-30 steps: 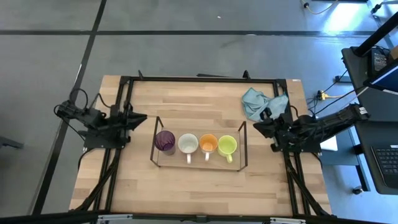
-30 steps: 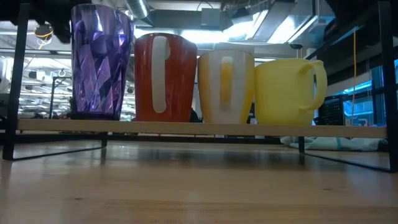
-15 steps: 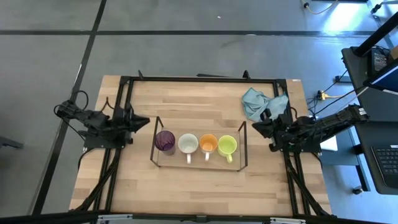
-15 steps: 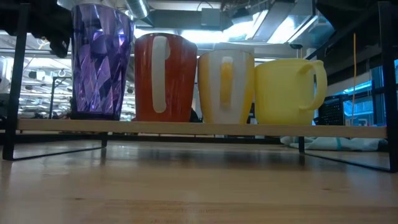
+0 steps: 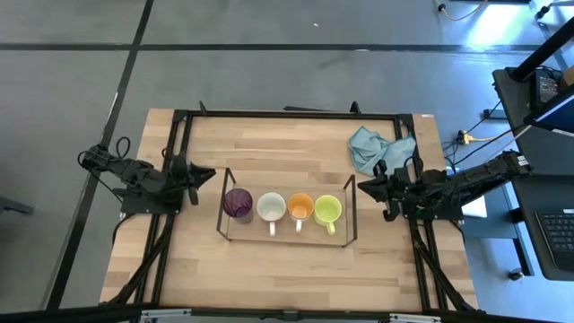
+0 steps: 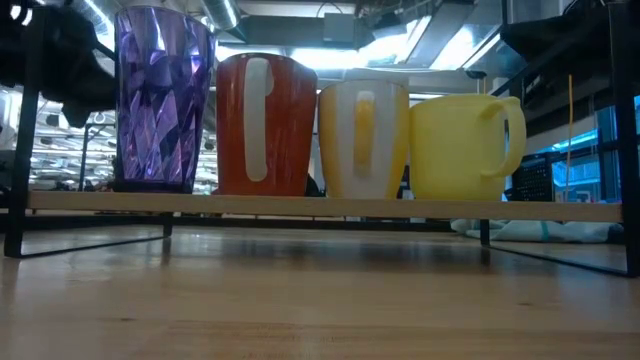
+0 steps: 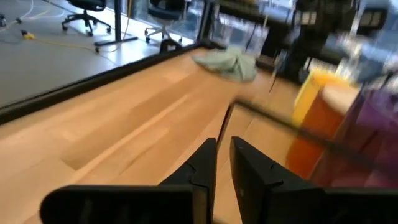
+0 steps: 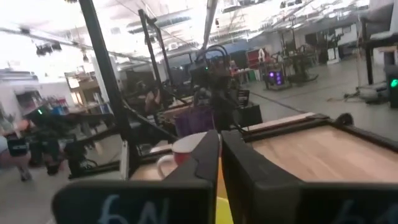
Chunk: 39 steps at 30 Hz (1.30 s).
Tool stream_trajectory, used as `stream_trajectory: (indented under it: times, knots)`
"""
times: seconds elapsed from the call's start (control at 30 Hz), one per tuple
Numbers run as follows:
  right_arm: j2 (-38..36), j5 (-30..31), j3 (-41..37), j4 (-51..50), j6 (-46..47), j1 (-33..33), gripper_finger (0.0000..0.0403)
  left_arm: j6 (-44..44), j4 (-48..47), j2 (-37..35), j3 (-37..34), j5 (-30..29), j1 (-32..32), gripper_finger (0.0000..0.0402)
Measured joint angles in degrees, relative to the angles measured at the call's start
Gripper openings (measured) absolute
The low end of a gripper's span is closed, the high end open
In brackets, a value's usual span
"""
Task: Stack small to large cups/mugs on shelf
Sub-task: Return to Home Position
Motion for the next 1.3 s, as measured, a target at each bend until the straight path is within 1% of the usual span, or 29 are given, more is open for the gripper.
stream_trajectory:
  times: [0.07,0.2,0.33,0.43,1.3]
  knots:
    - [0.0,0.0,0.0,-0.69,-2.27,0.0,0.002,2.97,-3.01,0.02,-0.02,0.36,0.02,0.0041]
    - [0.0,0.0,0.02,-3.49,-6.44,0.0,0.002,3.73,-2.37,0.2,-1.7,0.73,0.0,0.0041]
    - [0.0,-0.01,0.01,-4.8,-4.72,0.0,0.002,4.15,-2.04,0.2,-2.95,4.04,0.0,0.0041]
    - [0.0,0.0,0.02,-4.75,-4.68,0.01,0.002,4.29,-1.79,0.2,-2.99,5.28,0.0,0.0041]
    - [0.0,-0.02,0.02,-4.6,-4.7,0.02,0.002,4.39,-1.81,0.17,-3.06,5.42,0.0,0.0041]
